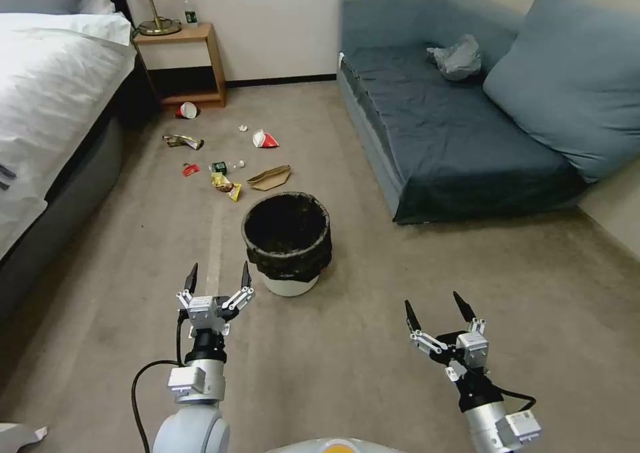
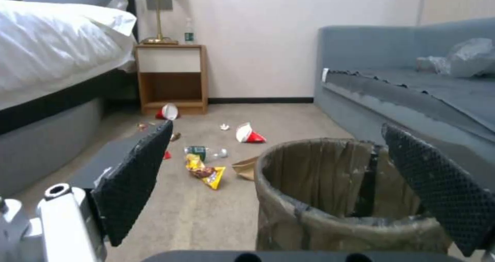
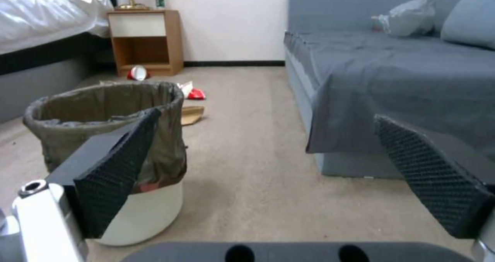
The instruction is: Pick up the trash can from the floor.
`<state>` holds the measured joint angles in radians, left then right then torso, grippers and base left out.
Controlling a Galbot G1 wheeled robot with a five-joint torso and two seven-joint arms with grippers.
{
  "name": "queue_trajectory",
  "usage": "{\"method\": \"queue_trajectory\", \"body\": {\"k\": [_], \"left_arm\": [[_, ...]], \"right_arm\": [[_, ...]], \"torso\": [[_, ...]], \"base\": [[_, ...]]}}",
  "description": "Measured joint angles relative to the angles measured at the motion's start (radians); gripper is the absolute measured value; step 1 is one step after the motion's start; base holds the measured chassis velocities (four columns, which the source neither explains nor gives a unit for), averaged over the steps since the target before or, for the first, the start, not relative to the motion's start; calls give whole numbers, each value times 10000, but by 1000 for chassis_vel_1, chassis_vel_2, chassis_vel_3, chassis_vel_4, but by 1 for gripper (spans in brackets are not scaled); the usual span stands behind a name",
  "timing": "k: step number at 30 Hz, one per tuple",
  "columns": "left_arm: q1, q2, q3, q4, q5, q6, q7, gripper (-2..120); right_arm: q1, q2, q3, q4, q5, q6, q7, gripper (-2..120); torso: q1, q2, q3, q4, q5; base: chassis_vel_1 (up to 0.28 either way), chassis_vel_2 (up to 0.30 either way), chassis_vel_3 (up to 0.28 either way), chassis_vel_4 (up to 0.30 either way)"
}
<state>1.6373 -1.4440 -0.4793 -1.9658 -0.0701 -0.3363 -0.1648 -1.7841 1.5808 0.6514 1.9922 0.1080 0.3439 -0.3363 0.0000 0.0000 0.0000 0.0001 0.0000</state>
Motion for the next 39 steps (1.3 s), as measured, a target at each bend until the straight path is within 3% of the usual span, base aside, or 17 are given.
{"method": "queue_trajectory", "body": {"k": [8,28,39], "left_arm": [[-5,-9,37,-86,-8,174,-124,100],[-76,138,229,-278,24,1039,-1204,100],[-187,230,528,-720,-1204,2517,-1669,100]], "right_arm": [[24,-29,17,-28,85,-7,-71,100],[47,0,22,-79,58,24,-89,100],[167,6,40,-223,-100,345,39,100]], "torso": [[0,0,0,-1,0],[0,0,0,-1,0],[1,0,0,-1,1]], "base": [[-88,75,81,-79],[-53,61,62,-56],[-37,26,30,-27]]}}
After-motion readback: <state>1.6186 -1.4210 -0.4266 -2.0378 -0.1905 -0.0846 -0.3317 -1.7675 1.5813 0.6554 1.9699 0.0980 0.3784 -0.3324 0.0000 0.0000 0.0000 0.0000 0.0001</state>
